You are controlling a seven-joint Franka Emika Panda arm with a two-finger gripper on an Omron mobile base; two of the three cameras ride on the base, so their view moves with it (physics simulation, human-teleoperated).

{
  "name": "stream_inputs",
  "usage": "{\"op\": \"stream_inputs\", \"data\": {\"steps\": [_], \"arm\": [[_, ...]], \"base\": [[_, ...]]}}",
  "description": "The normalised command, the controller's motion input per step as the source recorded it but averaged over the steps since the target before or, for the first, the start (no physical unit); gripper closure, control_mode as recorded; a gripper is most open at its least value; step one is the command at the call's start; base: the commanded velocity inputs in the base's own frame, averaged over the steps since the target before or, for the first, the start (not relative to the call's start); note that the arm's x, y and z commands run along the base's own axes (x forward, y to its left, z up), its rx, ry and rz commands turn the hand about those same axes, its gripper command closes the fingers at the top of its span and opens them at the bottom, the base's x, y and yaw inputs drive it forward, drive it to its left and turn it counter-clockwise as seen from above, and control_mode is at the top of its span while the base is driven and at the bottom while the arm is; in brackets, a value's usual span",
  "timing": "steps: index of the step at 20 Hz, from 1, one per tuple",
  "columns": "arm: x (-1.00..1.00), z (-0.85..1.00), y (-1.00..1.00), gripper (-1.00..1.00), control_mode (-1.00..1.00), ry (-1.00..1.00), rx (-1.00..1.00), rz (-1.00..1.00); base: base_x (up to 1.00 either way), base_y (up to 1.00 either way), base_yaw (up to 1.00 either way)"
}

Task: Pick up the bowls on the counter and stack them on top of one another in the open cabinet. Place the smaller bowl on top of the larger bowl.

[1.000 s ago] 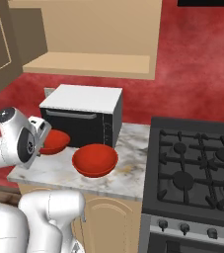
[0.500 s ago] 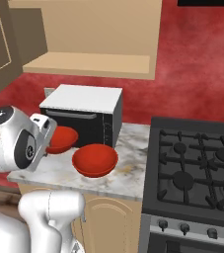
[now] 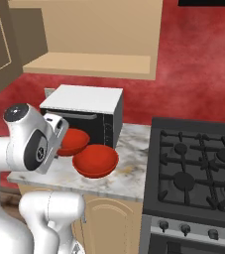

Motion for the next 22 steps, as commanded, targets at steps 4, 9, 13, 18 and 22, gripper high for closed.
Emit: {"op": "stream_inputs", "data": {"steps": [4, 9, 13, 18, 22], "arm": [[-0.04, -0.34, -0.12, 1.00, -1.00, -0.03, 0.00, 0.00], [0.00, -0.36, -0.04, 1.00, -1.00, -0.08, 0.00, 0.00], [0.00, -0.52, -0.05, 1.00, -1.00, -0.13, 0.00, 0.00], [0.00, -0.70, -0.06, 1.00, -1.00, -0.18, 0.00, 0.00], [0.00, -0.69, -0.11, 1.00, -1.00, -0.19, 0.00, 0.00]], "base": [[0.00, 0.00, 0.00], [0.00, 0.00, 0.00], [0.00, 0.00, 0.00], [0.00, 0.00, 0.00], [0.00, 0.00, 0.00]]}}
